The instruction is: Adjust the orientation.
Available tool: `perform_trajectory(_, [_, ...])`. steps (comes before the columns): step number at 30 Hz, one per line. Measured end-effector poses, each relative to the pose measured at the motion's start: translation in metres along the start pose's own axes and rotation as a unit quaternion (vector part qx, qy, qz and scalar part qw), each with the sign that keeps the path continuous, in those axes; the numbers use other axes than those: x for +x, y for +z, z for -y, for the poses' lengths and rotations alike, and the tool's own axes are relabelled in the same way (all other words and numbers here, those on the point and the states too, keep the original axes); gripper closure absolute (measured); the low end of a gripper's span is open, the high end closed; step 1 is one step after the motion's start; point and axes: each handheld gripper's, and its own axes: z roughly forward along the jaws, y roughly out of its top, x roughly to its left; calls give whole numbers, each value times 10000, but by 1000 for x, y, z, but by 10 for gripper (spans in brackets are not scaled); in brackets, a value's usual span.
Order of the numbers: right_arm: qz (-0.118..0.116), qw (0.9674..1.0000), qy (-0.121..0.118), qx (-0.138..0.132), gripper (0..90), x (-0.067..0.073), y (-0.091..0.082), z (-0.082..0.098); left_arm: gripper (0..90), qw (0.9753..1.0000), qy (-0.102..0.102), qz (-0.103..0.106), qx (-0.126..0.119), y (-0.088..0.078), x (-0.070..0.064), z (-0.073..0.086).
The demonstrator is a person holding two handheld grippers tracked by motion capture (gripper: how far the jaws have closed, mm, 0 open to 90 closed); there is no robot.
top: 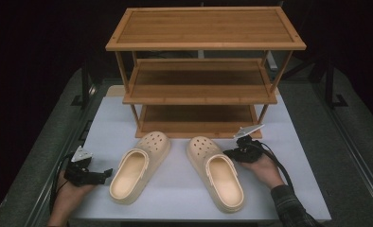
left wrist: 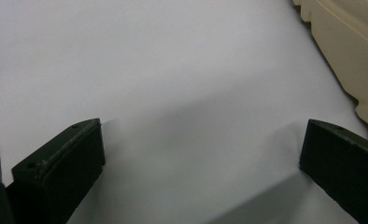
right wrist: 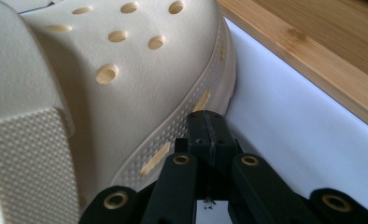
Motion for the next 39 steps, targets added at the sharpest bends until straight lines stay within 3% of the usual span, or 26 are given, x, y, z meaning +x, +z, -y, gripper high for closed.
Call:
perform_trajectory(6, [1,10000,33,-69,895,-1,-2,0,0,10000,0,2,-1,0,0,0])
perform_trajectory(11, [115,9995,173,-247,792,-5,-8,4,0,10000,0,2,-1,0,0,0])
perform_trajectory(14, [301,9987,310,-257,659,-7,-16,9,0,10000,-2,2,-3,0,0,0])
perform_trajectory(23, [567,9957,560,-468,526,-10,-44,29,0,10000,1,-2,-2,0,0,0])
perform_trajectory(27, [724,9939,633,-538,515,-7,-62,45,0,10000,2,-2,-8,0,0,0])
perform_trajectory(36, [779,9918,785,-643,507,2,-86,74,0,10000,15,-12,-15,0,0,0])
perform_trajectory(39, [786,9903,876,-733,489,5,-95,82,49,9999,65,62,-66,-3,0,1])
